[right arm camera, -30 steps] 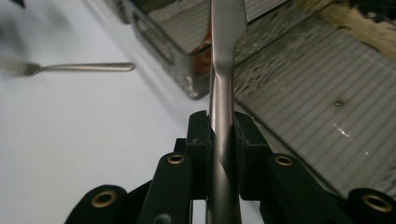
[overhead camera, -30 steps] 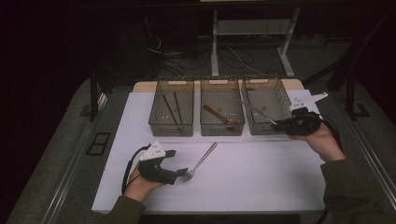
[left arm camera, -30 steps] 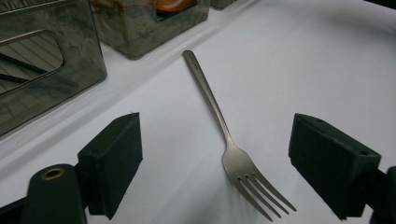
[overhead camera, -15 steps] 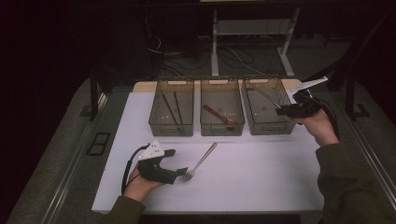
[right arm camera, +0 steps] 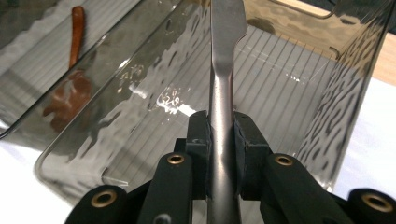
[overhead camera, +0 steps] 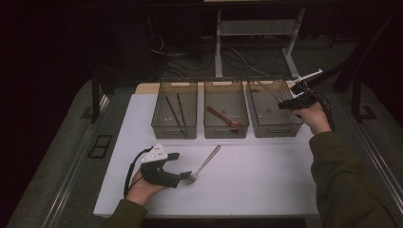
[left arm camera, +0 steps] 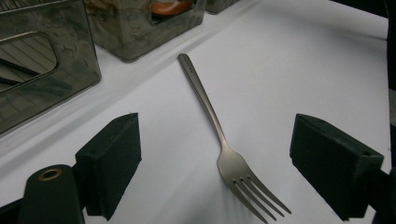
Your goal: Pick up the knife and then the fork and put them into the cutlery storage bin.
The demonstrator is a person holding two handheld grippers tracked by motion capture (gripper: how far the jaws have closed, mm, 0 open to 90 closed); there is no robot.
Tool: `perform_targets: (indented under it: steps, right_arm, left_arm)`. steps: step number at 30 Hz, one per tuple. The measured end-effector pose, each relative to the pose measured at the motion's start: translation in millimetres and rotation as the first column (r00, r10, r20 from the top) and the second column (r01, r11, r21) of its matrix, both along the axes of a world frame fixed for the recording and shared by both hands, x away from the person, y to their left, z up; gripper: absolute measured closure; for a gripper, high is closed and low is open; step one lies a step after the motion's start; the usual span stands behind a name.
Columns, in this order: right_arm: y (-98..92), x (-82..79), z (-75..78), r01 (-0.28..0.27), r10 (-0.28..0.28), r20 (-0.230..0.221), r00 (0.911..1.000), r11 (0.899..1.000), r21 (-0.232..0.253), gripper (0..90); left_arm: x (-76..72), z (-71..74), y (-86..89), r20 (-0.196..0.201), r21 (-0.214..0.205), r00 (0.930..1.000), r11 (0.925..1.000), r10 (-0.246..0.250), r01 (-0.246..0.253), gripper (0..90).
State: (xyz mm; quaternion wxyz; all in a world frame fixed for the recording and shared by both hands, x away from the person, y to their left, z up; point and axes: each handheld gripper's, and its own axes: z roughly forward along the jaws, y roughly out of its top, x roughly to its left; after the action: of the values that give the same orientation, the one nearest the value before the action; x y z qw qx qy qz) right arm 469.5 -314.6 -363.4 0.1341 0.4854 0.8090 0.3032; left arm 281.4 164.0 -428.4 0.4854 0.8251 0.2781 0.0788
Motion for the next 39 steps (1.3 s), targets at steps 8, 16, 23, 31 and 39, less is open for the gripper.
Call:
perform_targets:
  steps: [8,16,23,31,39]
  right_arm:
    - [6.3,8.1,-15.9,0.027,-0.029,-0.051,0.9983,0.999,-0.041,77.1]
    - [8.9,6.8,-14.8,0.010,-0.010,-0.014,0.9999,1.000,-0.023,65.8]
    - [2.4,-4.0,-1.3,0.012,-0.015,0.058,0.9982,0.999,0.050,50.0]
    - [-6.3,-32.9,12.0,-0.007,-0.012,0.136,0.9907,0.990,0.141,35.5]
    - [-0.3,-72.7,13.7,-0.106,0.072,0.194,0.9784,0.979,0.175,29.5]
  left_arm:
    - [-0.1,-0.2,-0.4,-0.004,-0.001,1.0000,1.0000,-0.003,0.003,15.6]
    - [-0.6,-0.6,-2.0,-0.006,0.003,0.9999,0.9999,-0.012,0.012,15.7]
    - [-0.9,-0.1,-1.6,-0.004,0.003,0.9999,0.9999,-0.012,0.012,15.7]
    - [-1.1,0.1,-2.3,-0.003,0.003,0.9999,0.9999,-0.010,0.010,15.8]
    - [-1.1,-0.3,-2.7,-0.005,0.005,0.9999,0.9999,-0.012,0.012,15.9]
